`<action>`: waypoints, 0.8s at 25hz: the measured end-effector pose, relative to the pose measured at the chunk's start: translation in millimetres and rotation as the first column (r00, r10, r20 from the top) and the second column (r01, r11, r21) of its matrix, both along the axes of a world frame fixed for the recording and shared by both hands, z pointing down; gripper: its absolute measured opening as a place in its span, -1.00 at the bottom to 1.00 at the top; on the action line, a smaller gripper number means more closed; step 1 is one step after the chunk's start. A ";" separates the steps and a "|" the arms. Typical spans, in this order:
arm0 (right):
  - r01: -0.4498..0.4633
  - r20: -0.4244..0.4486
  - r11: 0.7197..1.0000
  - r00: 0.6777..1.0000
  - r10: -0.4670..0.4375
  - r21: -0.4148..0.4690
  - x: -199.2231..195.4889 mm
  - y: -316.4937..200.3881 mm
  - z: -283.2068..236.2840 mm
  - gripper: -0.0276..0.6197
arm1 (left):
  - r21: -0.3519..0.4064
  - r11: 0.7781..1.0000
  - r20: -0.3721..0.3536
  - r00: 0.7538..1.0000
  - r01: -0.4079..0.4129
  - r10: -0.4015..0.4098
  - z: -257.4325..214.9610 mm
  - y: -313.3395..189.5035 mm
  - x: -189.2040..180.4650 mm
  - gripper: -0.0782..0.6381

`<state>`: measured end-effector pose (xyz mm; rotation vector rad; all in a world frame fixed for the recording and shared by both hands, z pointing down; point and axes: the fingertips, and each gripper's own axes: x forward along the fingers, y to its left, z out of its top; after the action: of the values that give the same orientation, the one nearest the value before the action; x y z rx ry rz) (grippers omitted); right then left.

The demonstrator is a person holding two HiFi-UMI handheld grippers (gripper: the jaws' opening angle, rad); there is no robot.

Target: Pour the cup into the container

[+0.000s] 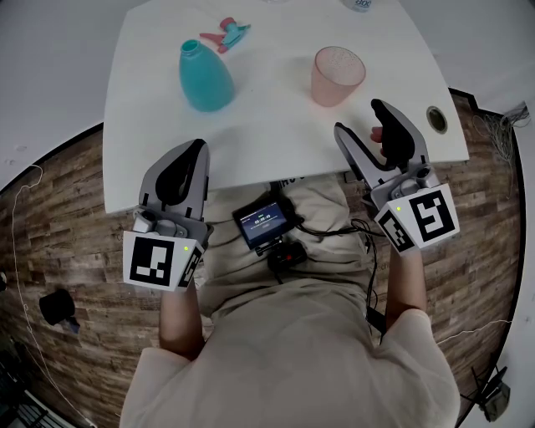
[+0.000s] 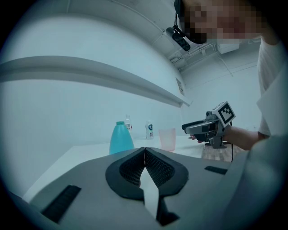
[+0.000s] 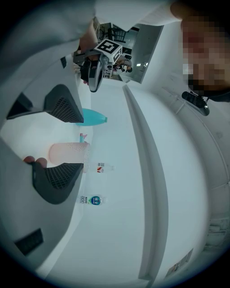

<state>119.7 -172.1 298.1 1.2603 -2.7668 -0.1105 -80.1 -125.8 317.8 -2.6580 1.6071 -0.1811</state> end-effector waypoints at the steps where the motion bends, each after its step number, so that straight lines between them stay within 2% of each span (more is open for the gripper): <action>1: 0.001 -0.002 1.000 1.000 -0.001 -0.001 -0.4 0.1 0.9 -0.03 | 0.001 1.000 0.000 1.000 0.000 0.000 0.0 0.0 0.0 -0.74; 20: 0.013 -0.020 1.000 1.000 -0.013 -0.018 -4.4 -0.2 7.6 -0.03 | 0.001 1.000 0.001 1.000 0.003 -0.003 -0.1 -1.0 -0.6 -0.74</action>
<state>115.3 -172.3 305.6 1.2303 -2.7531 -0.0994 -80.7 -126.8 317.7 -2.6546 1.6105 -0.1809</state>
